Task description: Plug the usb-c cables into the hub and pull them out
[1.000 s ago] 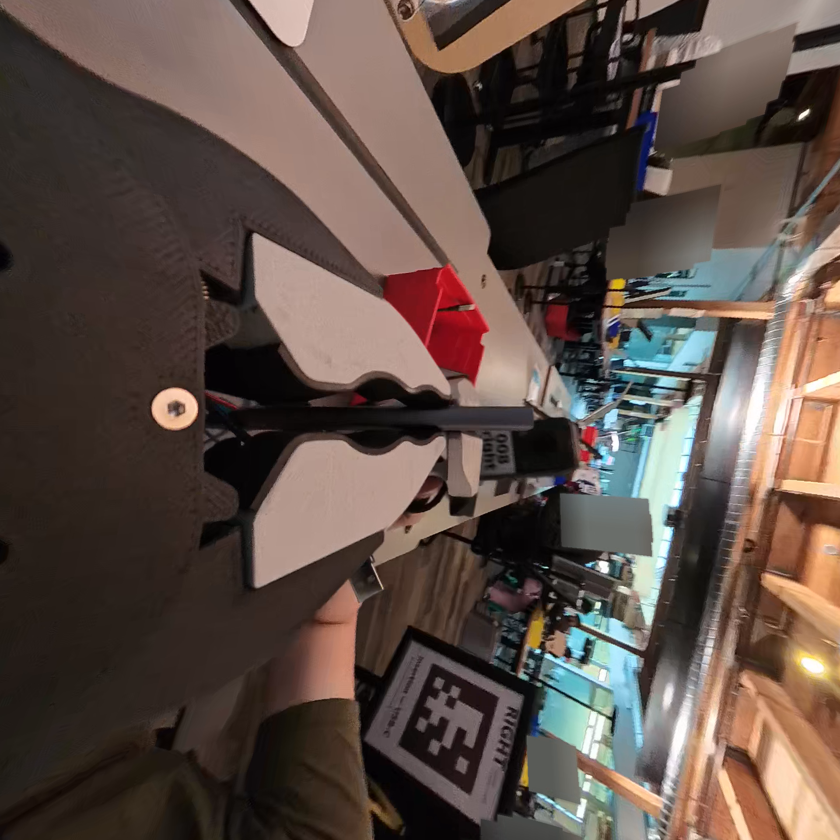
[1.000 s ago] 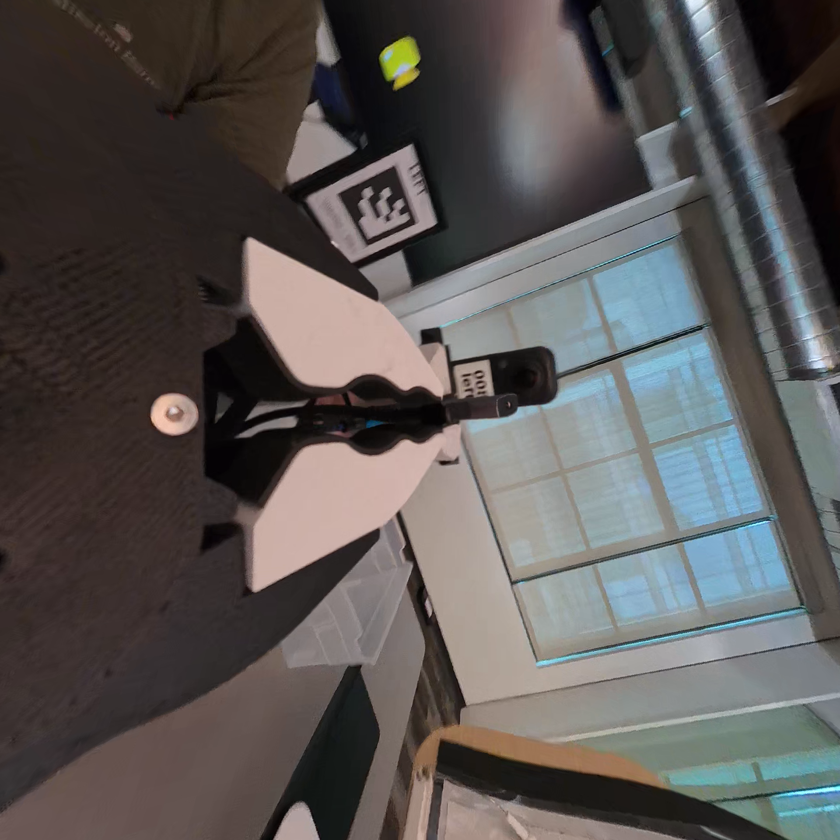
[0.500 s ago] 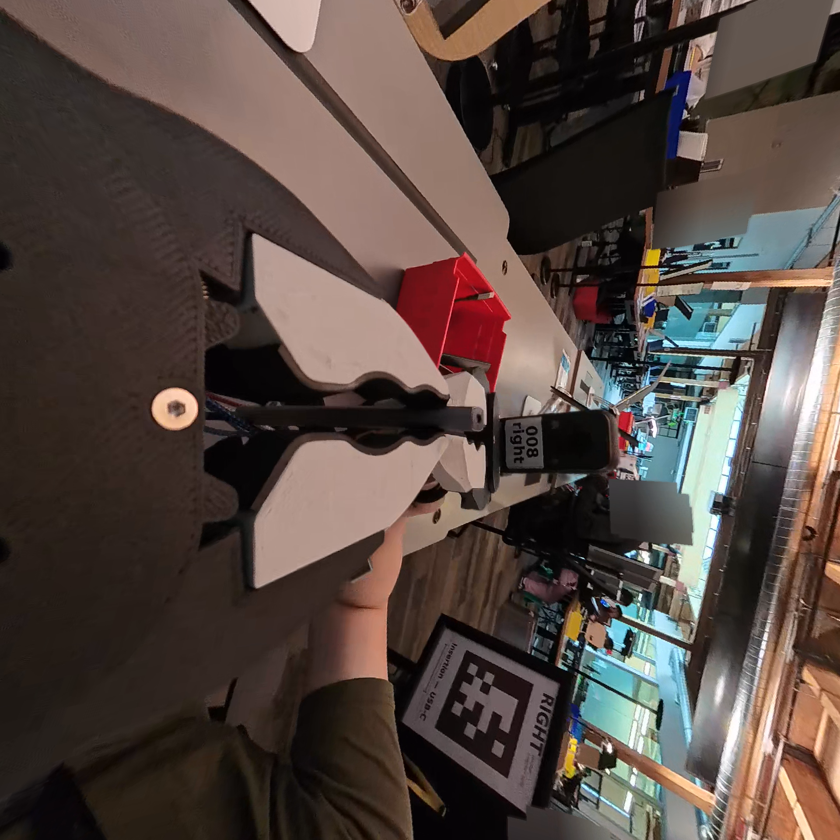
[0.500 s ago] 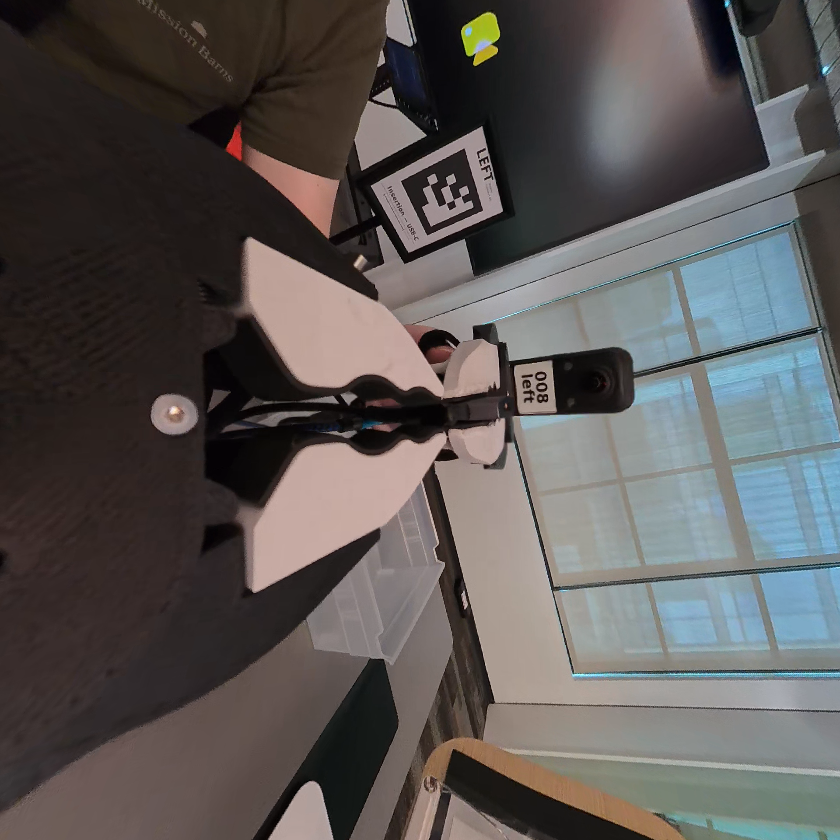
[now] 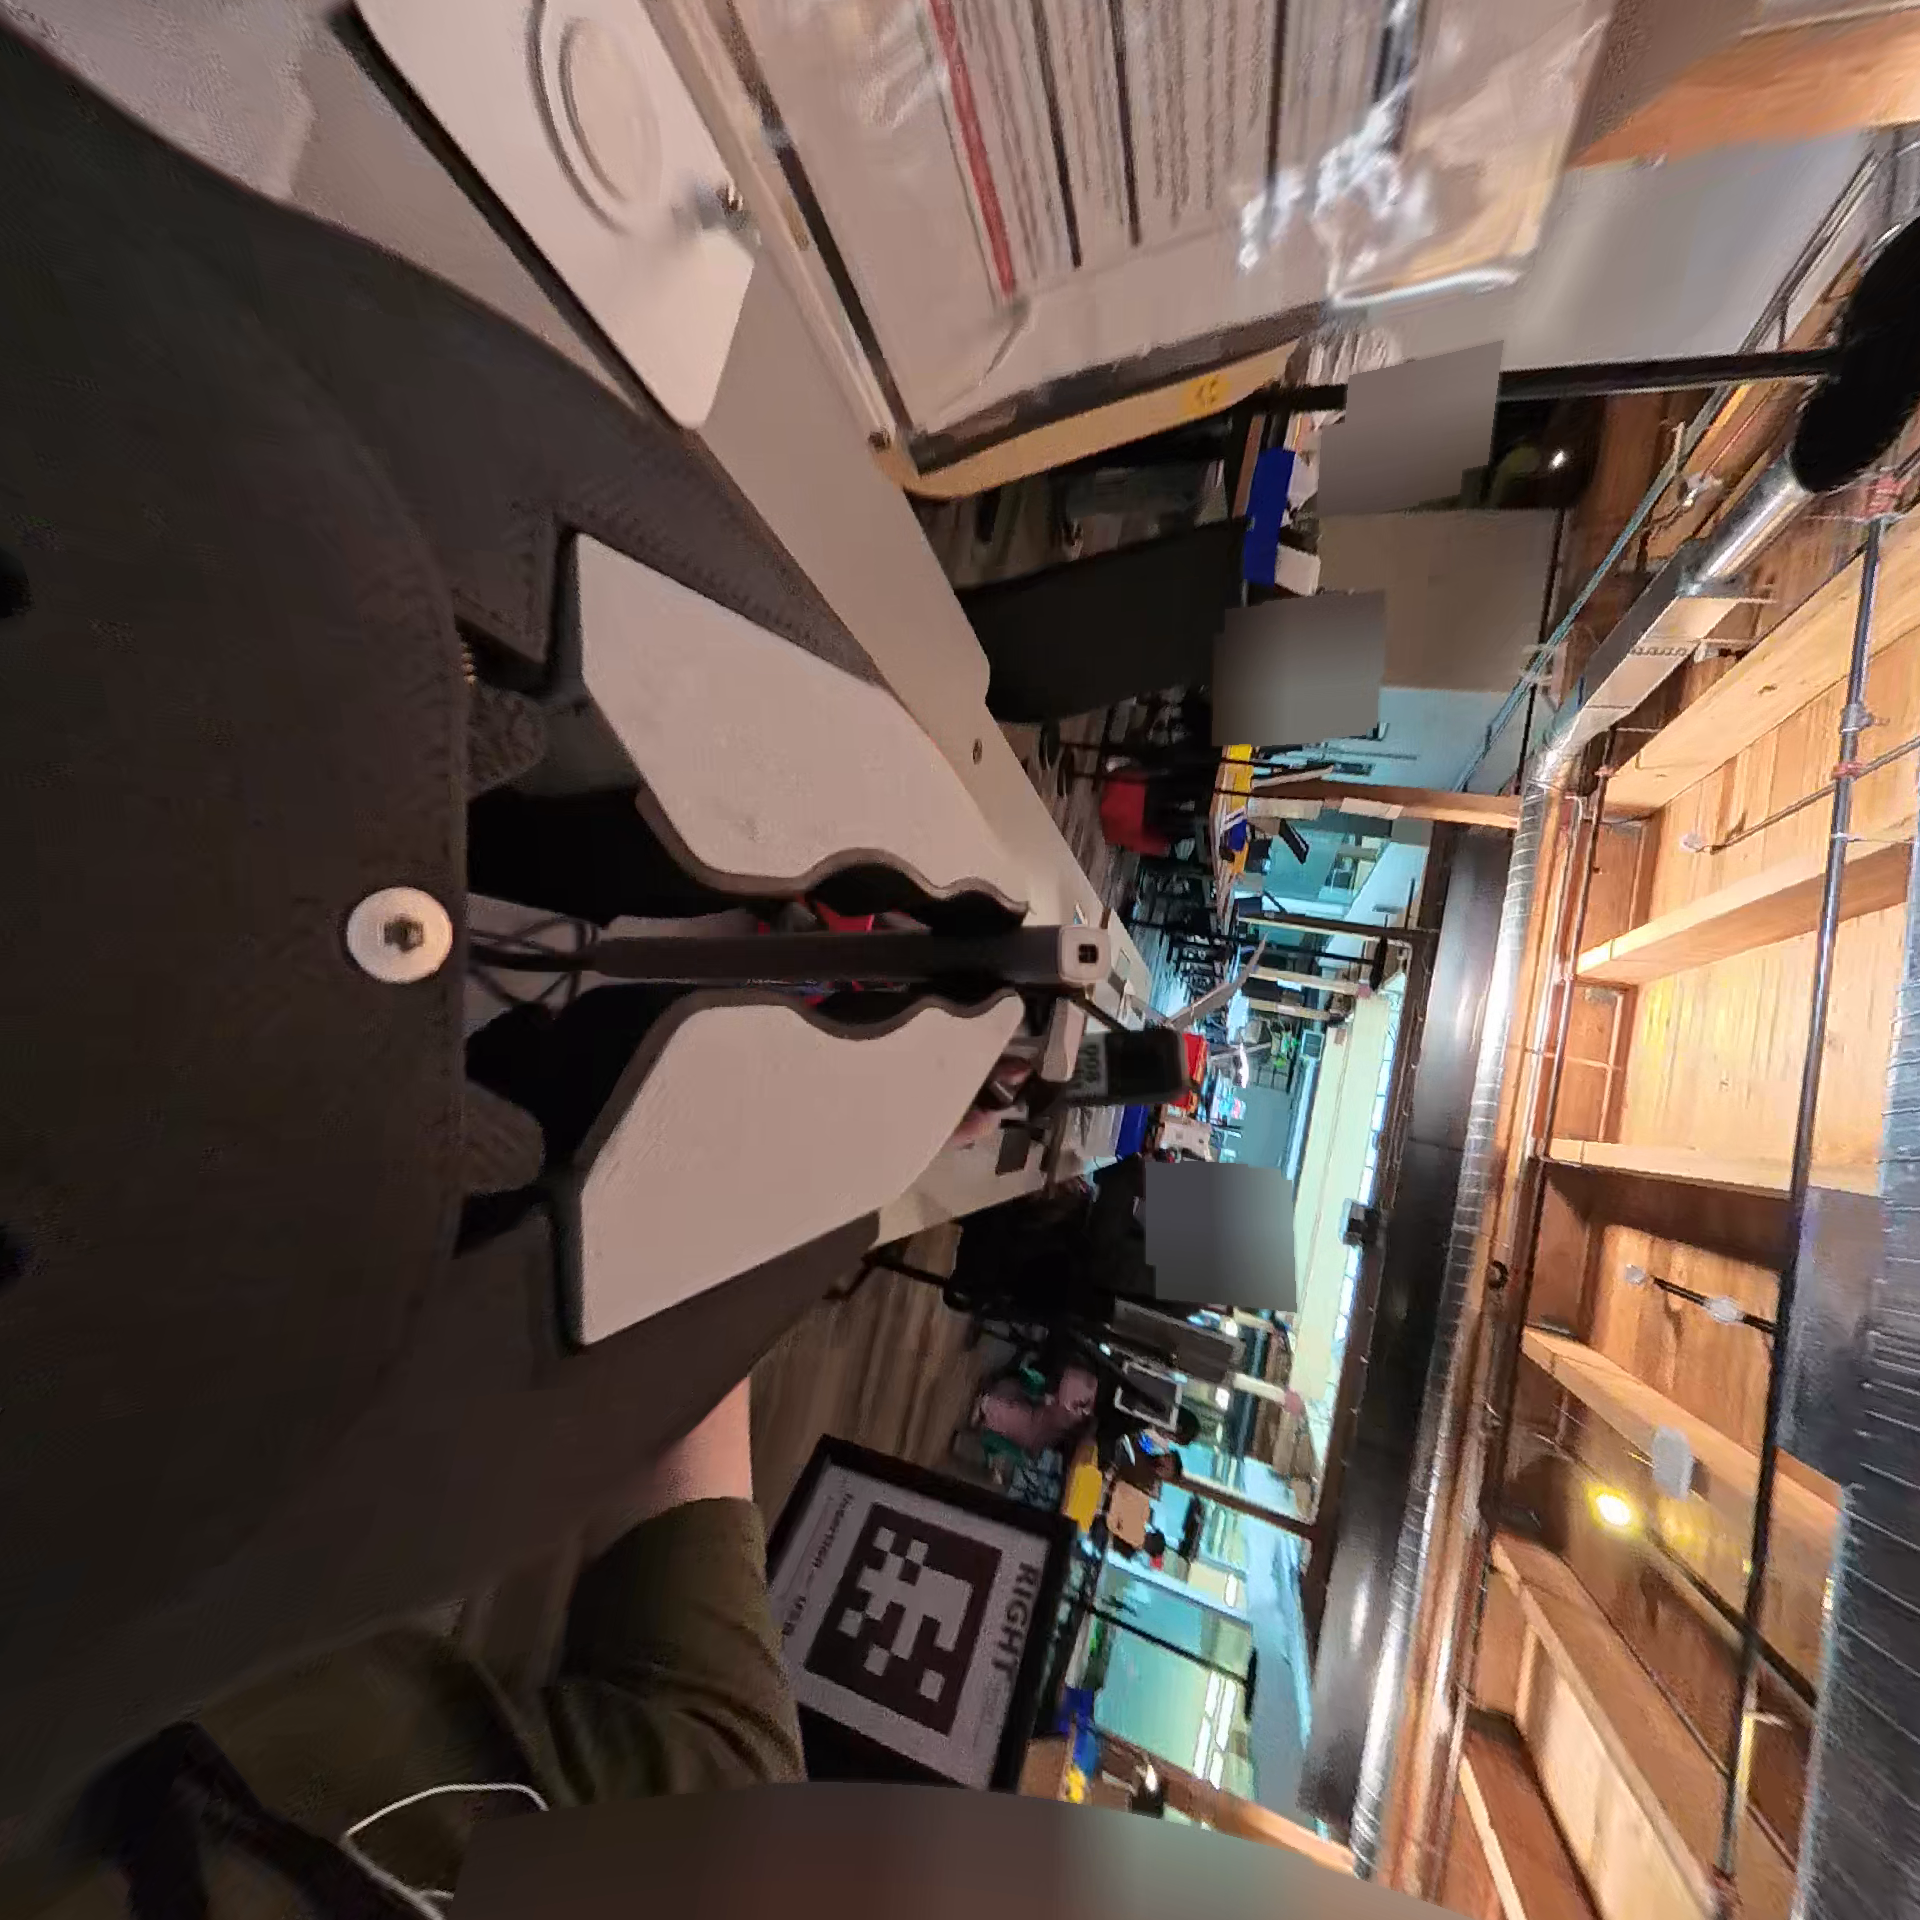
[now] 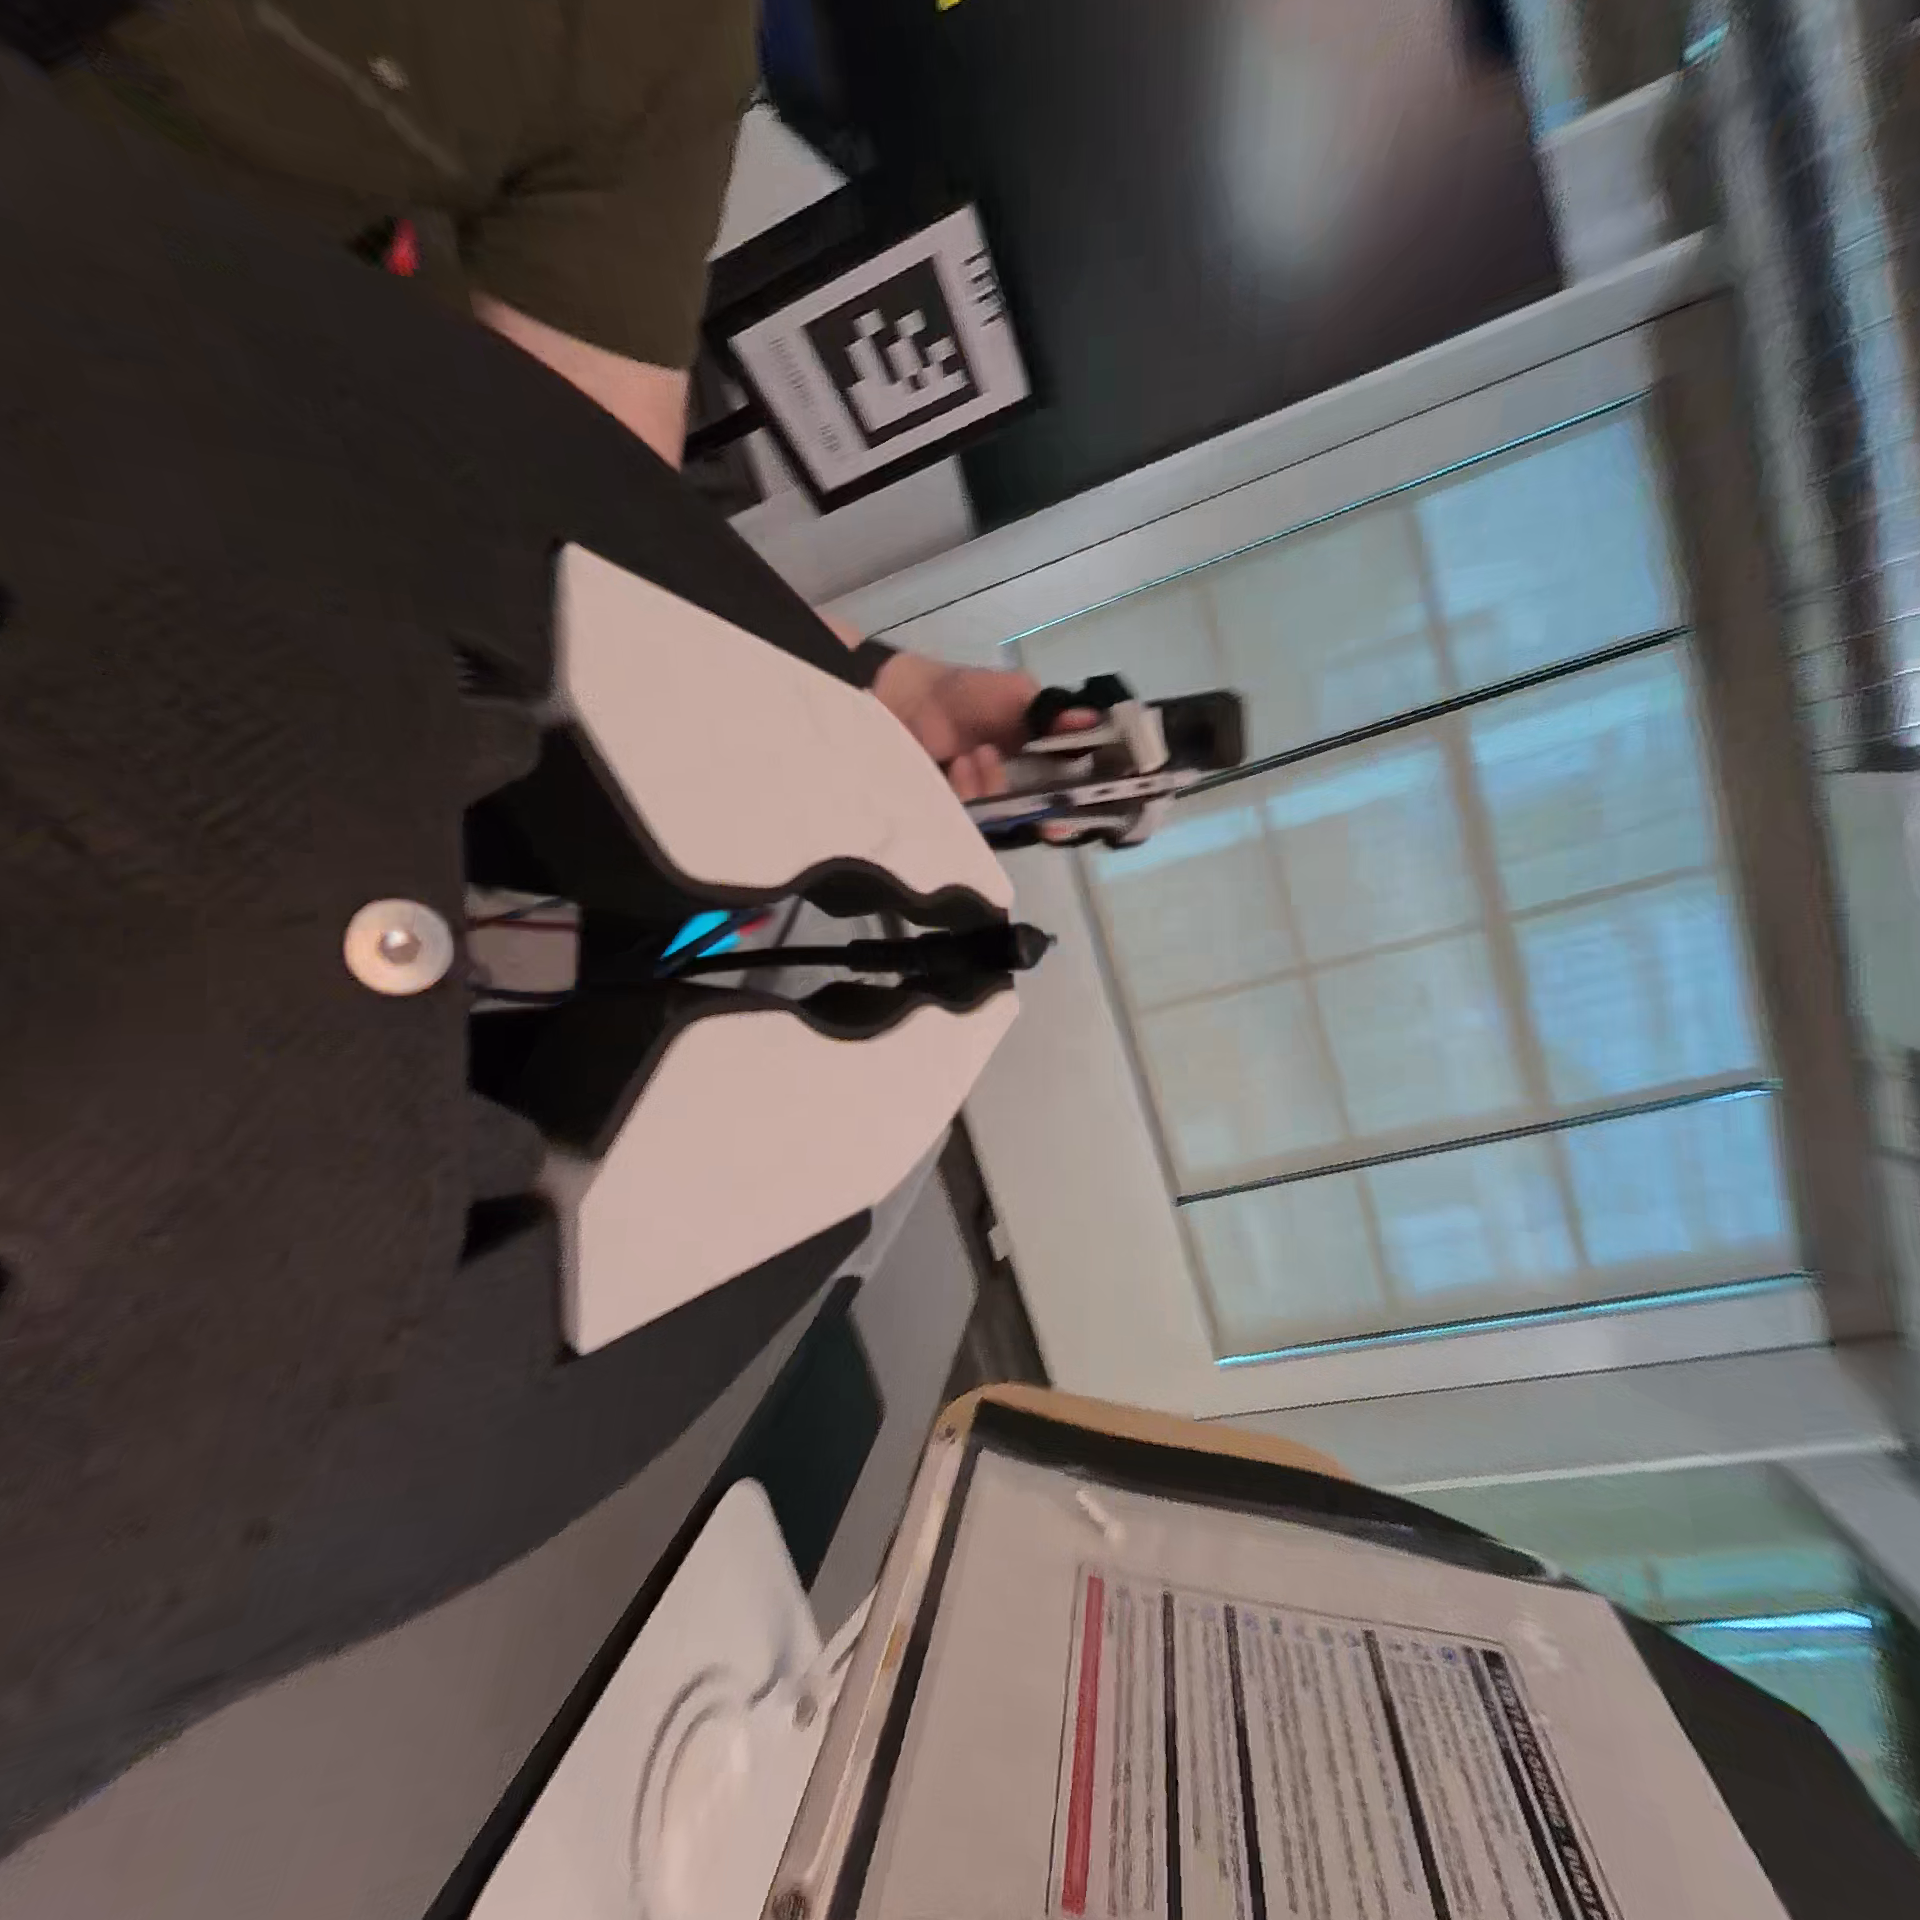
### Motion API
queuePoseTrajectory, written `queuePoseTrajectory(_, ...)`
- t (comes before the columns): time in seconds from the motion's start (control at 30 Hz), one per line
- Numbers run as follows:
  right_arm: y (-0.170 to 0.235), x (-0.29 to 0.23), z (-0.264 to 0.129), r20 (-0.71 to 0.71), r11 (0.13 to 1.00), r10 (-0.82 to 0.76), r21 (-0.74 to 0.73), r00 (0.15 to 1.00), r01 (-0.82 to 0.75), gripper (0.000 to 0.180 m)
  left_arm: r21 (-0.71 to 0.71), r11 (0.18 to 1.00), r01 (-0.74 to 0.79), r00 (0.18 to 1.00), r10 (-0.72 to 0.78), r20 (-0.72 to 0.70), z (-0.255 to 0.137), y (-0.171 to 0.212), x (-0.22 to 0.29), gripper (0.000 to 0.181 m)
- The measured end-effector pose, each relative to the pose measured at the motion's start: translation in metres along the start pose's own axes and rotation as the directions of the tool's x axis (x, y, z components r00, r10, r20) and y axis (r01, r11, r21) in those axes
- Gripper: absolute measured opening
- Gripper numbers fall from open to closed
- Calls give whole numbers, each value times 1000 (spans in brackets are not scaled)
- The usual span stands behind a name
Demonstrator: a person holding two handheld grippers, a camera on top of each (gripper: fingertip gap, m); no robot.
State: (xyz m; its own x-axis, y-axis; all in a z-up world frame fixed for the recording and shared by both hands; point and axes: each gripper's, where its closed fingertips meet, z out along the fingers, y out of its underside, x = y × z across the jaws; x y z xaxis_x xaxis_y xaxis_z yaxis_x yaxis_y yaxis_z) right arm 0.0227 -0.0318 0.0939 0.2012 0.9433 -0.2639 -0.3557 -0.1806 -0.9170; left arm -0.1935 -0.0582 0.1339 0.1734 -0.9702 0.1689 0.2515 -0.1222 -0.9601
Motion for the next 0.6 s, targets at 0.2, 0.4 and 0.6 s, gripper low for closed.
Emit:
queuePoseTrajectory(0.2,-44,-11,-33,-110,991,-131,14,985,133,8,48,998,-41,999,41,-5,-10,-19,21,9)
queuePoseTrajectory(0.4,-45,-5,-66,-232,967,-225,-175,946,187,8,103,994,-29,999,32,-27,-14,-29,28,9)
queuePoseTrajectory(0.6,14,6,-54,-123,879,-232,-451,965,153,8,127,992,-4,1000,8,-30,-11,-30,27,9)
